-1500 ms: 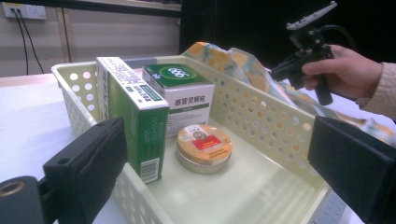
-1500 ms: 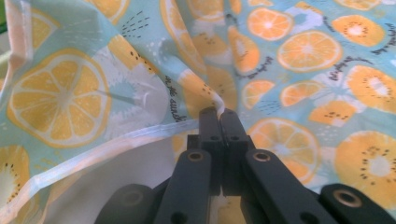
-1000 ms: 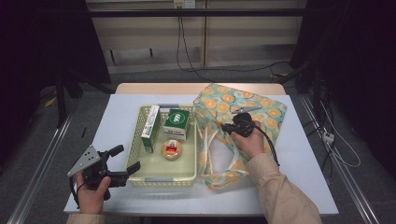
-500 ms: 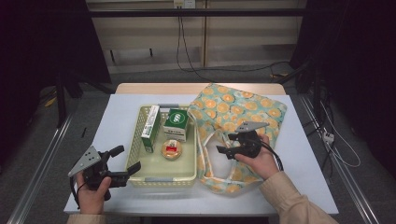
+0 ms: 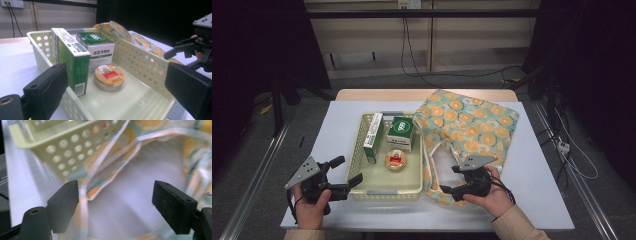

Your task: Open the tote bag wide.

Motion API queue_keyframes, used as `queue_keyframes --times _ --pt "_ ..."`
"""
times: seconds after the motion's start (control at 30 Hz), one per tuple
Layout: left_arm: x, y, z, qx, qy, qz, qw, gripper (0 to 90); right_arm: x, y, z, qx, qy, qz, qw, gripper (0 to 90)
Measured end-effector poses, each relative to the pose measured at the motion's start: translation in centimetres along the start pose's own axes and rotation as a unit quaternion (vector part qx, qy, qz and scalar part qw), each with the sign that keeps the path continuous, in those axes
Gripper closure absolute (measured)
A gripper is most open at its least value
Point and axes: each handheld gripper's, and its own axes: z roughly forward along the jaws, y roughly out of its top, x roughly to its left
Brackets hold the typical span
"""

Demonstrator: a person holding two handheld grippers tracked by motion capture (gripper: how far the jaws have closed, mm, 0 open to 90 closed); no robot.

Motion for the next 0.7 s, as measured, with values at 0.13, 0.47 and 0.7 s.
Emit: queue_keyframes --times 0.13,0.47,0.7 --pt "0.0 0.0 0.0 0.002 -0.001 0.001 1.0 4.8 0.6 -0.2 0.0 -0.006 0.005 -0.005 1.0 21.5" --pt "0.3 0.0 -0.2 -0.003 0.0 -0.001 1.0 4.8 3.0 -0.8 0.7 0.023 0.052 -0.045 0.9974 40.7" --pt "0.1 0.1 0.0 -0.001 -0.004 0.0 1.0 4.8 4.0 -1.0 1.4 0.022 0.057 -0.066 0.996 50.0"
